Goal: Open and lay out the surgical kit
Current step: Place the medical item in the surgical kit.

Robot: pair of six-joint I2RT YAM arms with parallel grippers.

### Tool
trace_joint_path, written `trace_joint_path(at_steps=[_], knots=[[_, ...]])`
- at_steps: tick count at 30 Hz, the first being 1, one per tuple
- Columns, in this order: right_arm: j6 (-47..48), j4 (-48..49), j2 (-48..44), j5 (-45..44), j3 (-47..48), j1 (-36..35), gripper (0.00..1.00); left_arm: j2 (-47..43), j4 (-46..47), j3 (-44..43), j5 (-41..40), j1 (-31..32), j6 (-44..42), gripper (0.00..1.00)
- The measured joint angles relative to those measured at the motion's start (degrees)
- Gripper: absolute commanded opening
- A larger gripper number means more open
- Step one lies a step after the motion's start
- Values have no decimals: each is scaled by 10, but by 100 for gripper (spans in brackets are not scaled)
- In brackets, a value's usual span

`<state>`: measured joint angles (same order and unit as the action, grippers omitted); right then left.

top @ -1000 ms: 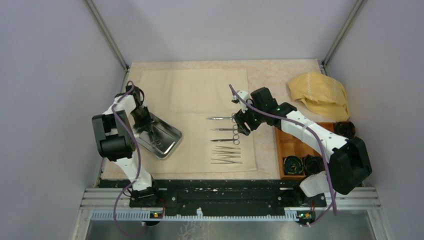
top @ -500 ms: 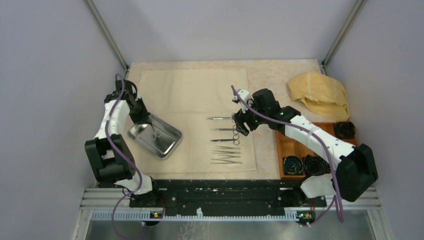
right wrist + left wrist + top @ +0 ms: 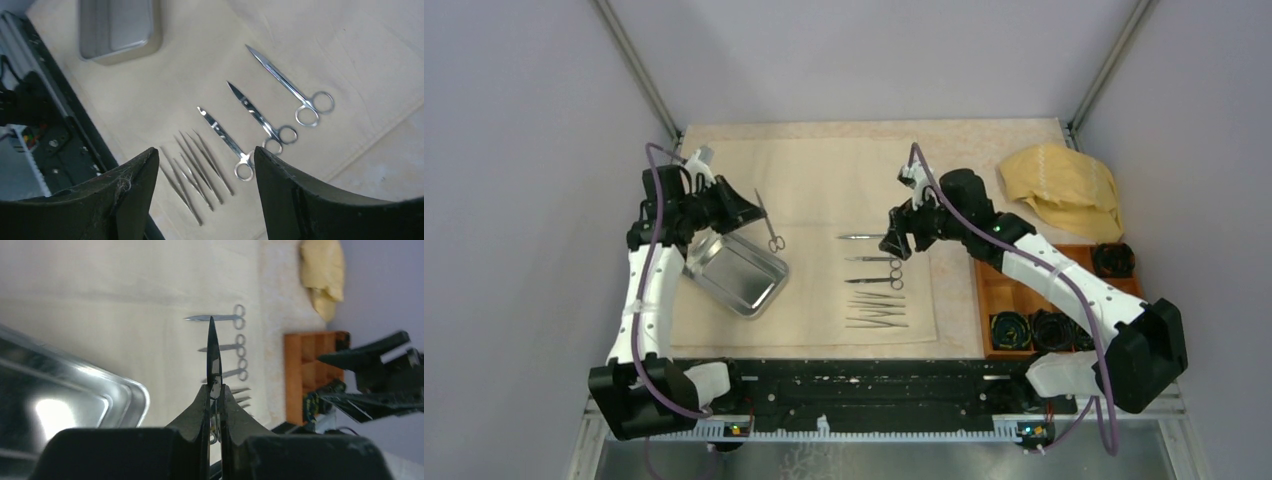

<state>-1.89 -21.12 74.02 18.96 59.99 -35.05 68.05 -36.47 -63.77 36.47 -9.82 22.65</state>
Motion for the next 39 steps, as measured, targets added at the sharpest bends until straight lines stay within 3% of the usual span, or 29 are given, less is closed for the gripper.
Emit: trace_joint_path(at_steps=[7,15,20,27,39], knots=[[-141,155,0,102,0,1,67,-19,181,53,163,101,87,0],[-295,359,19,188,-11,1,64,19,332,54,228,204,165,0],[-374,475,46,233,-31,3,63,39,362,50,231,229,183,0],[-431,549,78,267,-46,4,54,40,385,48,239,242,198,0],[-504,646,128,309,-53,4,31,40,400,33,242,242,209,0]])
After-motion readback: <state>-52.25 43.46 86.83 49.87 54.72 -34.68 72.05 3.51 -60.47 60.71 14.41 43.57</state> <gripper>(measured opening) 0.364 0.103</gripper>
